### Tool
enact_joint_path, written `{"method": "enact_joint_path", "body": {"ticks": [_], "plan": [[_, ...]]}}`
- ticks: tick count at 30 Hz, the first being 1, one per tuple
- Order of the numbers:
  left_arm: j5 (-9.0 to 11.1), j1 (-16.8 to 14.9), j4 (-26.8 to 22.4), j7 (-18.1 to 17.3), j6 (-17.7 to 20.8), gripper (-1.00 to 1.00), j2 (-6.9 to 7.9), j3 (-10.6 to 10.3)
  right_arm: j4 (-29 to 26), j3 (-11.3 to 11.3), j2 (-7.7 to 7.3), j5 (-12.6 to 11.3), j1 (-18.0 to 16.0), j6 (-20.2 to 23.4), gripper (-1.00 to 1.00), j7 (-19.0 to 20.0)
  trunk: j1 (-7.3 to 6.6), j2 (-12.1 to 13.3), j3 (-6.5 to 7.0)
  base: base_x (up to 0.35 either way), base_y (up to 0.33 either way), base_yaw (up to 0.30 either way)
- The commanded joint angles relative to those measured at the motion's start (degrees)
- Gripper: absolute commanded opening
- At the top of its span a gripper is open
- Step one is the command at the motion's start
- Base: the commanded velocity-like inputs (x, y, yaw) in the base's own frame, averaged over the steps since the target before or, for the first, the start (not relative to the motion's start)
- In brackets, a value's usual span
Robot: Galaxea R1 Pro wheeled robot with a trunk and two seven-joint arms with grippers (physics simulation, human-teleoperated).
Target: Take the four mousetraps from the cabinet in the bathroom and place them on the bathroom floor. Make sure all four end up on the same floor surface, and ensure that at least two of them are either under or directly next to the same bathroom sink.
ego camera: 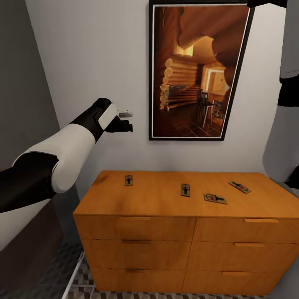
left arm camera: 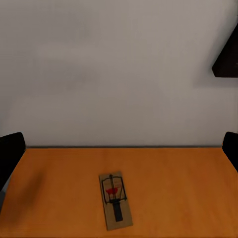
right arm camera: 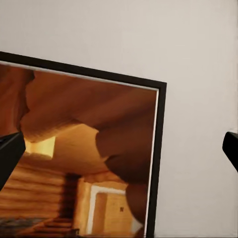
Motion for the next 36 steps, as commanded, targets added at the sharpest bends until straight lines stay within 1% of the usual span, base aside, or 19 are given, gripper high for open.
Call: {"method": "enact_joint_path", "body": {"ticks": [1,6,11,13,14,19,25,31,33,35,36], "plan": [[0.61,-0.04,-0.06,0.40,0.17,1.00,0.02,-0.38,0.81,-0.13,-0.04,-0.57,-0.07,0.20,1.00,-0.53,0.01,-0.04,-0.07,0.084,0.000,0.000],[0.61,-0.04,-0.06,0.40,0.17,1.00,0.03,-0.37,5.07,-1.86,0.39,-0.73,-0.04,0.20,1.00,-0.50,0.01,-0.04,-0.07,0.084,0.000,0.000],[0.62,-0.02,-0.06,0.40,0.17,1.00,0.04,-0.36,11.24,-5.32,1.95,-0.82,-0.14,0.20,1.00,-0.49,0.01,-0.04,-0.07,0.084,0.000,0.000],[0.62,-0.01,-0.04,0.40,0.17,1.00,0.04,-0.36,13.46,-6.67,2.37,-0.83,-0.19,0.20,1.00,-0.48,0.01,-0.04,-0.07,0.084,0.000,0.000],[0.62,-0.01,-0.04,0.40,0.17,1.00,0.04,-0.36,13.46,-6.67,2.37,-0.83,-0.19,0.20,1.00,-0.48,0.01,-0.04,-0.07,0.084,0.000,0.000],[0.62,0.03,-0.05,0.41,0.17,1.00,0.04,-0.37,17.06,-8.31,3.02,-0.85,-0.25,0.20,1.00,-0.48,0.01,-0.04,-0.07,0.085,0.000,0.000],[0.62,0.04,-0.03,0.40,0.16,1.00,0.00,-0.37,18.33,-8.88,3.21,-0.85,-0.27,0.20,1.00,-0.48,0.01,-0.04,-0.07,0.090,0.000,0.000],[0.62,0.08,-0.04,0.40,0.17,1.00,-0.03,-0.36,18.22,-9.45,3.08,-0.86,-0.28,0.20,1.00,-0.48,0.01,-0.04,-0.07,0.097,0.000,0.000],[0.62,0.10,-0.05,0.40,0.15,1.00,-0.04,-0.36,17.51,-9.96,3.09,-0.86,-0.28,0.20,1.00,-0.48,0.01,-0.04,-0.07,0.099,0.000,0.000],[0.62,0.13,-0.04,0.40,0.16,1.00,-0.04,-0.37,14.87,-10.40,3.08,-0.86,-0.23,0.20,1.00,-0.48,0.01,-0.04,-0.07,0.100,0.000,0.000],[0.62,0.13,-0.04,0.40,0.16,1.00,-0.04,-0.37,14.87,-10.40,3.08,-0.86,-0.23,0.20,1.00,-0.48,0.01,-0.04,-0.07,0.100,0.000,0.000]]}}
